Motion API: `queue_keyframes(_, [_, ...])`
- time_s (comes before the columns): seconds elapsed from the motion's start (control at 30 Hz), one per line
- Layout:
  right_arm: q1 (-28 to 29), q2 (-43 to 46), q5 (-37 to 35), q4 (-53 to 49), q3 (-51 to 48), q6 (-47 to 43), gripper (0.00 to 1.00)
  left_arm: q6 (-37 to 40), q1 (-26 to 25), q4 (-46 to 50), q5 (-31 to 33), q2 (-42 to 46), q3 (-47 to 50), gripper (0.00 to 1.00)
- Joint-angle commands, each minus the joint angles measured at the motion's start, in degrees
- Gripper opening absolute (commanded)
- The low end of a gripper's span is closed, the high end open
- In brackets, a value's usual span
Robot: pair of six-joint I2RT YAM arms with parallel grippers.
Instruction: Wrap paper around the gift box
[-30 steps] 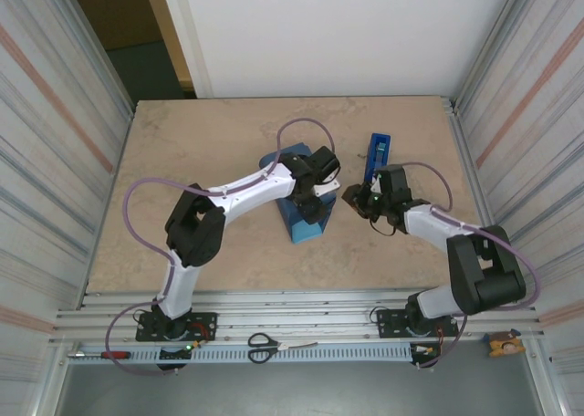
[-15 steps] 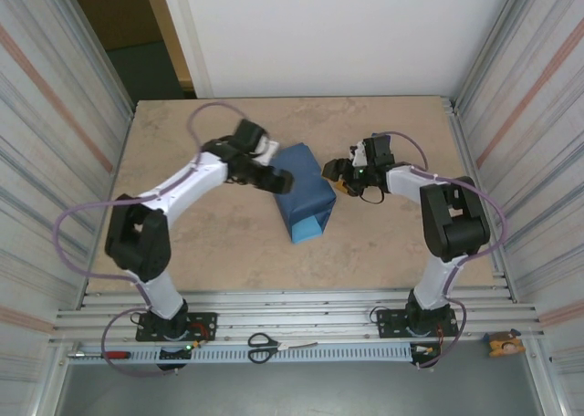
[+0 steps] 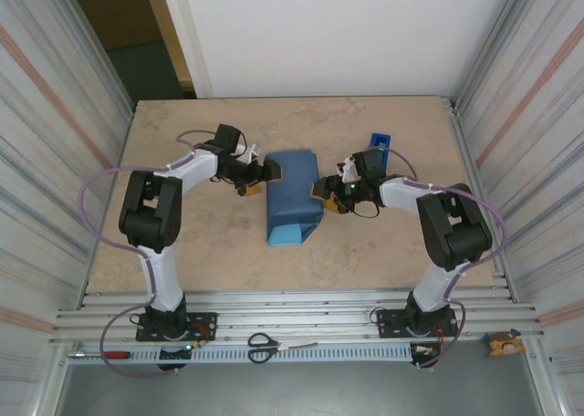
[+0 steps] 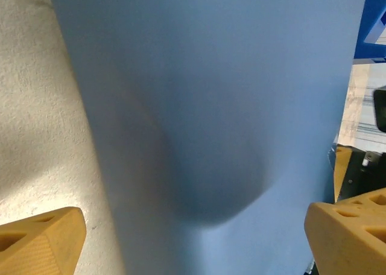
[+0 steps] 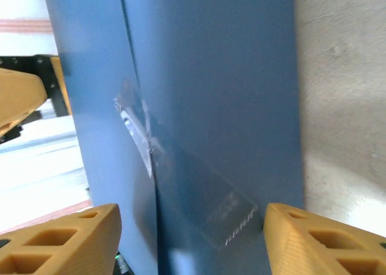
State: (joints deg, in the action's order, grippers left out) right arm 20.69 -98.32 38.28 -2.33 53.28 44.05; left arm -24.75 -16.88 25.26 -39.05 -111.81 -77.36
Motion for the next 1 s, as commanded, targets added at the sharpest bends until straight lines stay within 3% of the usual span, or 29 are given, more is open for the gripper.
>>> queue_keyframes(0.0, [1.1,8.2,-13.2,-7.8,0.0,-4.2,0.66,0.3,0.4,1.0,1.6,4.2,0.4,0.93])
queue_keyframes(0.1, [2.9,12.1,-17.3,-11.4,1.1,-7.6,0.67,-0.5,0.7,-1.5,5.1,10.7,7.4,0.90])
queue_keyframes(0.17, [5.1,12.6,-19.9,-14.8,3.8,-10.8,0.61,-1.7,1.2,-3.3,5.8,14.4,11.8,0.83])
queue_keyframes(0.23, [7.9,11.2,-23.0,-18.9,7.9,-14.2,0.52,-3.2,1.6,-4.8,5.6,17.2,16.4,0.70])
queue_keyframes(0.33, [11.5,7.0,-25.4,-22.4,14.0,-18.0,0.31,-5.3,1.7,-7.5,5.5,20.3,22.1,0.44])
queue_keyframes(0.47, [13.7,0.0,-22.2,-23.3,20.4,-19.7,0.17,-9.6,1.7,-13.0,2.7,22.0,28.8,0.35])
queue_keyframes(0.6, [14.7,-6.6,-23.6,-26.7,26.0,-21.2,0.13,-12.6,1.5,-17.6,0.5,22.1,34.0,0.25])
queue_keyframes(0.73, [14.6,-10.6,-24.2,-28.2,27.9,-21.9,0.11,-14.0,0.5,-19.6,-0.2,21.7,36.7,0.22])
queue_keyframes(0.97, [14.8,-12.8,-25.2,-31.3,26.8,-21.3,0.07,-19.5,-2.1,-25.7,-1.0,20.6,41.5,0.13])
